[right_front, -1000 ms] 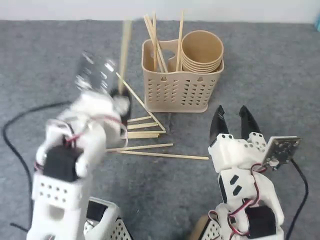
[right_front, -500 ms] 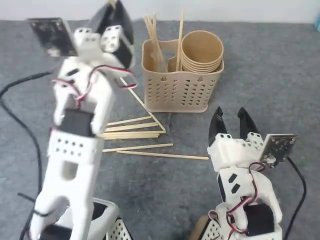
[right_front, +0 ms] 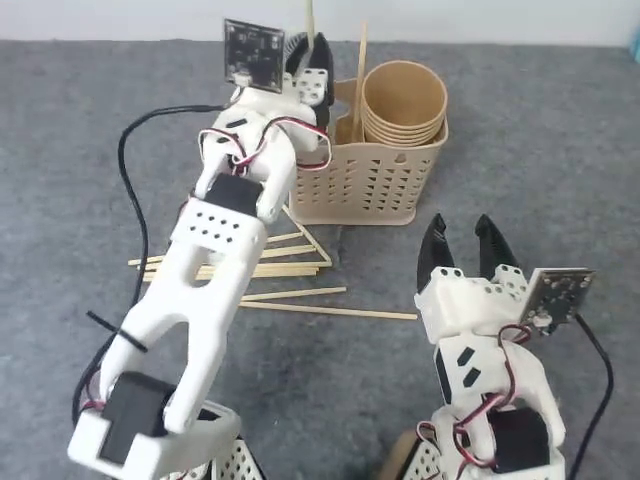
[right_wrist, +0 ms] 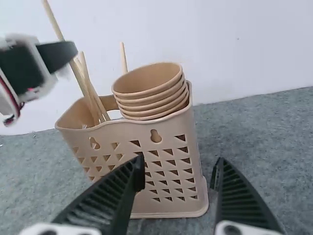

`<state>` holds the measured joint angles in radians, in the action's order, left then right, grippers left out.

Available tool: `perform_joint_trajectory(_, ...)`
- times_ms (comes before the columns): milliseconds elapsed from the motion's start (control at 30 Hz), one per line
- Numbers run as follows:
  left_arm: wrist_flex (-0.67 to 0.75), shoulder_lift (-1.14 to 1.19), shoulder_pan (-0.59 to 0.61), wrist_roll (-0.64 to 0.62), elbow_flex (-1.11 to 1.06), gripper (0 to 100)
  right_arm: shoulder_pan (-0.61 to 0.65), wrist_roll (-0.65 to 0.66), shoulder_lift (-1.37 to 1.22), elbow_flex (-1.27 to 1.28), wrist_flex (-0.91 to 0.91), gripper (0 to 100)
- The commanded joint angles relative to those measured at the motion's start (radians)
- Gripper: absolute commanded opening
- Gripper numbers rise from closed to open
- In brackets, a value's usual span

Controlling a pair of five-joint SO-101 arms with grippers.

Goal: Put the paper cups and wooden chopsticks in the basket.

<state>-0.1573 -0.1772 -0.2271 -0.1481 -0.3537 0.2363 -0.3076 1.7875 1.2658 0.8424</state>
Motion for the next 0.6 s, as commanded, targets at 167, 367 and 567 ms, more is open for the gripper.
perform_joint_trajectory(167,-0.071,-0.068,0.014,0.031,0.062,22,-0.002,-0.009,0.002,0.026,-0.001,23.1)
perform_joint_trajectory(367,-0.224,-0.25,0.041,0.031,0.061,22,-0.002,-0.008,0.002,0.026,0.004,23.1)
perform_joint_trajectory(567,-0.503,-0.514,0.146,0.032,0.059,22,0.189,0.167,0.001,0.02,0.108,23.0)
